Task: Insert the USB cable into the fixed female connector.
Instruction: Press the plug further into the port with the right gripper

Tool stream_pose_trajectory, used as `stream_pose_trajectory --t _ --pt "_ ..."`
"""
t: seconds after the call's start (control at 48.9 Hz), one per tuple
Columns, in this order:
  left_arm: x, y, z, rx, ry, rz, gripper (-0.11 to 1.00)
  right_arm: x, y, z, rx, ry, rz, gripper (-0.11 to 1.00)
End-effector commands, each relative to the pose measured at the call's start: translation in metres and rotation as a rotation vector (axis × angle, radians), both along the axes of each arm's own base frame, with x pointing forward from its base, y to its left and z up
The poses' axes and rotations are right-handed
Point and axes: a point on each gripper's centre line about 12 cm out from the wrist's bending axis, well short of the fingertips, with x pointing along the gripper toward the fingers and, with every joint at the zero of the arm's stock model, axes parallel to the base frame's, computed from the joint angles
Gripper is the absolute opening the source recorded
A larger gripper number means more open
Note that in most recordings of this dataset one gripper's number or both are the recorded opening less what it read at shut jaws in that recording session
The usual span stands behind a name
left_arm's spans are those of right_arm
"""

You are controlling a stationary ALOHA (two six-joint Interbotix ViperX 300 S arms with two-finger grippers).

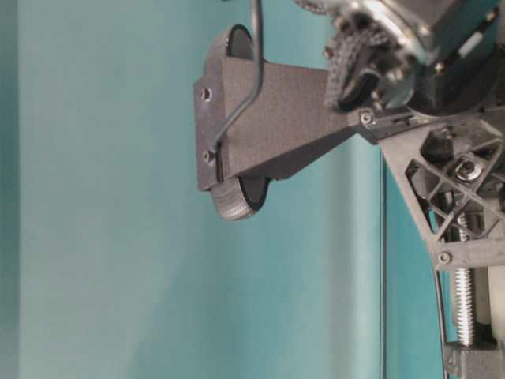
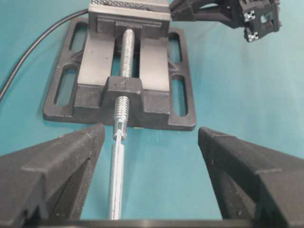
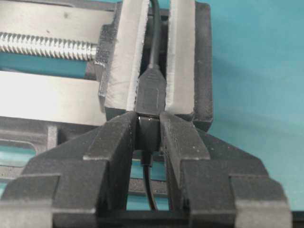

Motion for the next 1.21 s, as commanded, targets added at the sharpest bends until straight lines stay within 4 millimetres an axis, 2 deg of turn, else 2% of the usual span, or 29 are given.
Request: stream_pose_trajectory --t 0.0,0.225,0.368,0.43,0.737,1.187 --pt "0.002 0.000 0.004 -0.004 -0.005 0.003 0.94 0.005 -0.055 0.014 -0.006 -0.025 -0.114 0.20" --pt "0.002 0.000 0.004 -0.004 -0.006 0.003 0.94 0.004 -0.057 0.013 -0.008 -0.026 -0.121 0.22" --pt "0.002 0.000 0.004 -0.004 -0.006 0.003 0.94 0.004 -0.057 0.014 -0.011 -0.028 -0.126 0.44" --pt "0.002 0.000 0.004 -0.004 -0.006 0.003 0.94 0.004 -0.057 0.015 -0.012 -0.029 -0.127 0.48" --pt "0.002 0.001 0.004 -0.004 -0.005 0.004 0.94 0.007 -0.047 0.017 -0.007 -0.036 -0.103 0.49" --pt "0.002 0.001 0.004 -0.004 -0.005 0.004 0.94 0.014 -0.001 0.028 0.013 -0.087 -0.010 0.50"
